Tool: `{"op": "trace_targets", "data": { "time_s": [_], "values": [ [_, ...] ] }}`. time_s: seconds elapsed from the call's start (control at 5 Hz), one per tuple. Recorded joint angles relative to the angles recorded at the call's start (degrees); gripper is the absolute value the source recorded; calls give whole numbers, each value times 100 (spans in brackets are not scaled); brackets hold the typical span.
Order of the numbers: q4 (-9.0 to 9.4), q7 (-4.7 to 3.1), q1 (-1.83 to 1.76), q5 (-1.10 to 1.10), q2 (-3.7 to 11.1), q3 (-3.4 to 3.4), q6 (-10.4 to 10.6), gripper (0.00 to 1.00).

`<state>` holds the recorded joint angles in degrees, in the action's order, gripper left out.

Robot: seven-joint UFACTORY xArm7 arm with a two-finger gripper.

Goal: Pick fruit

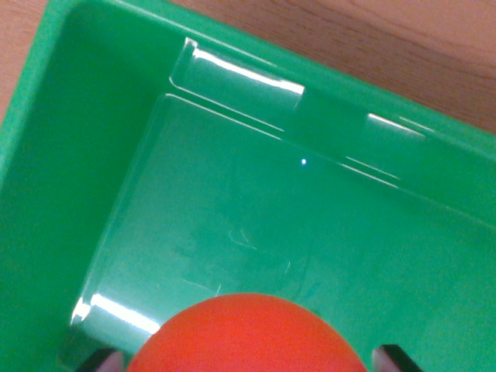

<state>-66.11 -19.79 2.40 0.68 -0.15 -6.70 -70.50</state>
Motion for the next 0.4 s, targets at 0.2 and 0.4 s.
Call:
{"op": "trace_targets", "data": {
  "time_s": [0.2,0.4],
  "values": [
    [-124,-8,5,14,-99,-2,-222,100],
    [-124,-8,5,14,-99,-2,-222,100]
  ]
}}
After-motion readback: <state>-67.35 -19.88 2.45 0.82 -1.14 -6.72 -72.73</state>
